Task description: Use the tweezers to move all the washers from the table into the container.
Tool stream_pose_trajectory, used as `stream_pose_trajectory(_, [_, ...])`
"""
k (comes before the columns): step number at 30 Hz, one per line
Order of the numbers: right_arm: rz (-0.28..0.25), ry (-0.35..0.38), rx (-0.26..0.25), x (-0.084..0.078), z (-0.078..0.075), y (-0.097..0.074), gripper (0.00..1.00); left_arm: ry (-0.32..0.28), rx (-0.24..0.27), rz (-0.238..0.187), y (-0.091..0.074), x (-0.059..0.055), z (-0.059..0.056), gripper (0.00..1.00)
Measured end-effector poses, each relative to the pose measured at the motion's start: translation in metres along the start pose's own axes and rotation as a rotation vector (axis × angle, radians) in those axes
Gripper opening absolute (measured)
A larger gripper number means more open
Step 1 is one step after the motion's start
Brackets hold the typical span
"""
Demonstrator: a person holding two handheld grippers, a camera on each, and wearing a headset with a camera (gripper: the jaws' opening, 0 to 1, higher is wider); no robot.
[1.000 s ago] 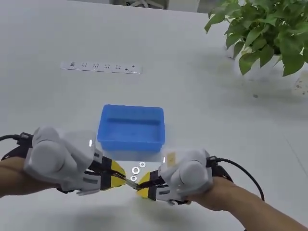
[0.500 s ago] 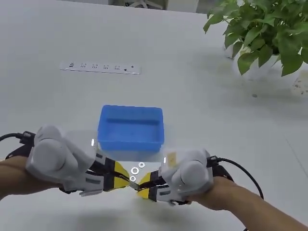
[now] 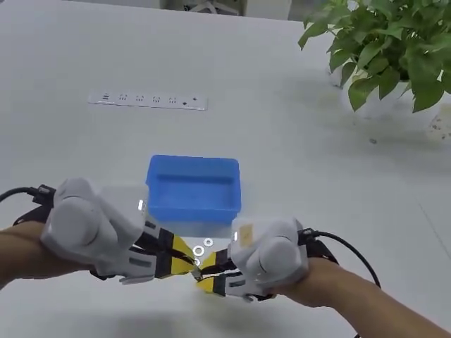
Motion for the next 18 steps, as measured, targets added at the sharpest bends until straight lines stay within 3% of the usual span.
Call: stream_pose_trajectory(18, [-0.012, -0.007, -0.025, 0.0049, -0.007, 0.0013, 0.11, 0.003, 0.006, -0.003, -0.0013, 0.0038, 0.008, 0.06])
Point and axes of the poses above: the centre of the closed fingertips' face, and the gripper's own axes: y roughly forward along the fingers, z roughly to its left, x roughly out of its top, the point moved 10 cm from there along -y, roughly backward along the fingers, and after that the axes turned 6 degrees about x, right-handed, at the moved point
